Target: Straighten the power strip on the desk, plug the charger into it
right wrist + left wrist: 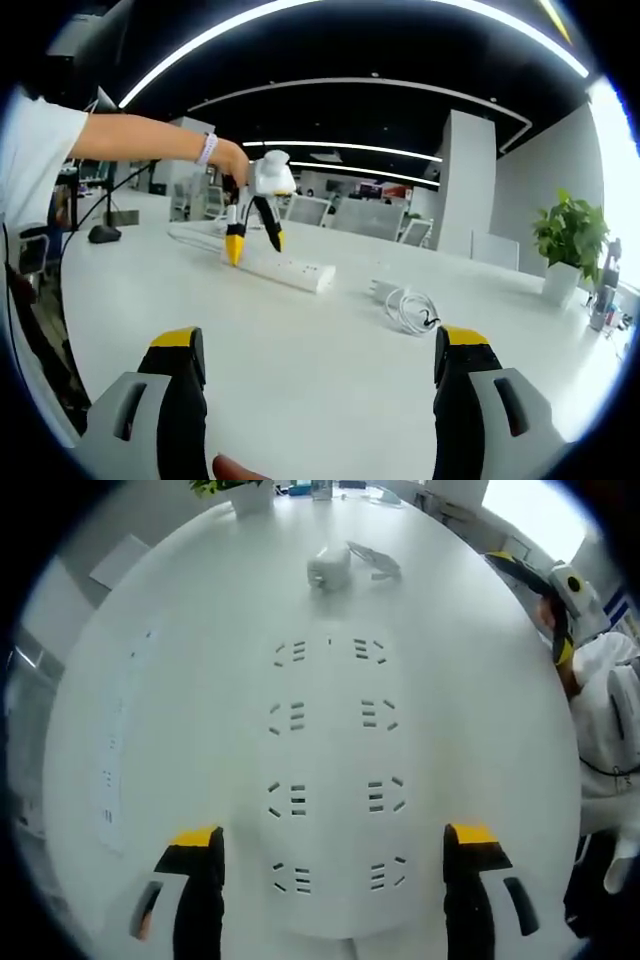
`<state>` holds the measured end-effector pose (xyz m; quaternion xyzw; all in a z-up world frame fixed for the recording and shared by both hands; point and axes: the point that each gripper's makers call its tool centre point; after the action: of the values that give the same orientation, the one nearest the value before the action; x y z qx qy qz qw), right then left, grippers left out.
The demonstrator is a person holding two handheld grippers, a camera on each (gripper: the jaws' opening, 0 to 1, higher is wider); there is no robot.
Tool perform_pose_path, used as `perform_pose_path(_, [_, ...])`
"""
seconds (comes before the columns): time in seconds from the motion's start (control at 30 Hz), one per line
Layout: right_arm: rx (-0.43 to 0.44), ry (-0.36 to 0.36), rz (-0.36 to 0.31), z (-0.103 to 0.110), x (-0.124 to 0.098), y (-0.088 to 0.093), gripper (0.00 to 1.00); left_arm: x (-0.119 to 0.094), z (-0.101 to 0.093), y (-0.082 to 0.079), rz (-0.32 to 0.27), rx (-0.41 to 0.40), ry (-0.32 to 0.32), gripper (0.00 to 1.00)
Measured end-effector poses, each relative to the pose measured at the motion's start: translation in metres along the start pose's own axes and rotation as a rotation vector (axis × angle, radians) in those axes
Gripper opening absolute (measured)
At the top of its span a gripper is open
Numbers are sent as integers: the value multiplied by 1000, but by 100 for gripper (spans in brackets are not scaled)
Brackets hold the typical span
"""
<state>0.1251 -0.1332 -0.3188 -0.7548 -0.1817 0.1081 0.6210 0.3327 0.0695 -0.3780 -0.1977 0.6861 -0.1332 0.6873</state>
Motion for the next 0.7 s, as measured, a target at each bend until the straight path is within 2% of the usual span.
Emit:
perform_pose_path(0.27, [0, -6, -6, 3, -1, -2, 95, -4, 0, -6, -66, -34, -25, 96])
perform_pose_path(0.43, [0, -11, -10, 5, -1, -4, 95, -8, 0, -17, -144, -58, -51, 99])
perform_pose_path(0.57, [-1, -15, -14, 7, -1, -5, 95, -12, 7, -24, -200, -84, -95, 99])
perform_pose_path(0.7, [-5, -20, -22, 10, -2, -9, 95, -13, 5, -35, -298, -130, -143, 99])
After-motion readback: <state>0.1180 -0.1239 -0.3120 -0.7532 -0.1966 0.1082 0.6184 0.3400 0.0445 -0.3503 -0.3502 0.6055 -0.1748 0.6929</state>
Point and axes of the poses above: the point that each gripper's makers call its tool centre point, and the gripper's own axes: x roughly forward along the fingers, z roughly to its left, y roughly out of its underside, and after that the axes turned 12 degrees about -z, right-handed
